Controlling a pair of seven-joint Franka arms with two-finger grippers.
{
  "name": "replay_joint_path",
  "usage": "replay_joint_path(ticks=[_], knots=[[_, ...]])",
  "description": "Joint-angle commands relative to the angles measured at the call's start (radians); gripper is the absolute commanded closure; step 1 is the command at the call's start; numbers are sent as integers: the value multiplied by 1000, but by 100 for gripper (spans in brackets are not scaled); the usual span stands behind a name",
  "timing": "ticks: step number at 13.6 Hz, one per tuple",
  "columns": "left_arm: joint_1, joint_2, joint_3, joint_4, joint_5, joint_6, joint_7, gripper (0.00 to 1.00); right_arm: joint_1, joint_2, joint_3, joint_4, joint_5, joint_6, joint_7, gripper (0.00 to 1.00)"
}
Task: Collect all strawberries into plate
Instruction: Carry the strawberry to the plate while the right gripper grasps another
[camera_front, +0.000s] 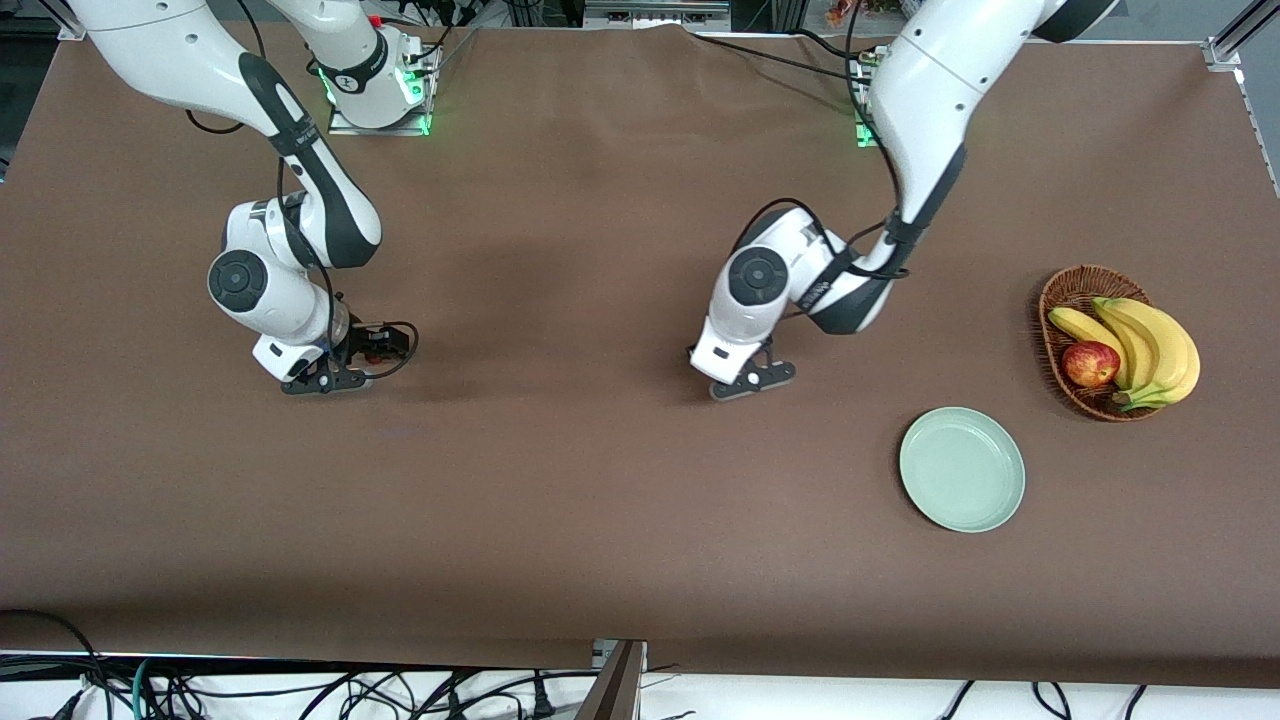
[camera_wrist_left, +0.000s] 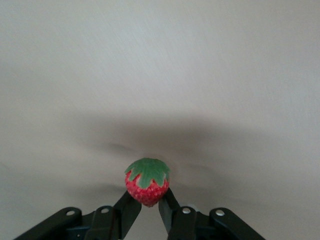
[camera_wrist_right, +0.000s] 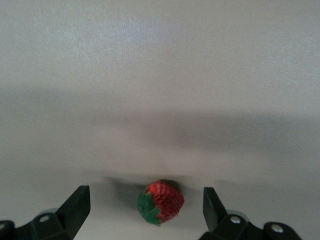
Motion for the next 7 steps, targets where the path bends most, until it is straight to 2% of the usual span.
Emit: replay_joint_path(ticks=[1, 5, 7], knots=[[91, -54, -11, -14, 29, -31, 138, 100, -19, -14, 3, -29, -11, 22, -30, 0], [206, -83, -10, -17, 29, -36, 360, 100, -19, -11, 2, -42, -11, 40, -36, 2], [272, -117, -11, -17, 29, -104, 507, 100, -19, -11, -1, -43, -11, 40, -36, 25]])
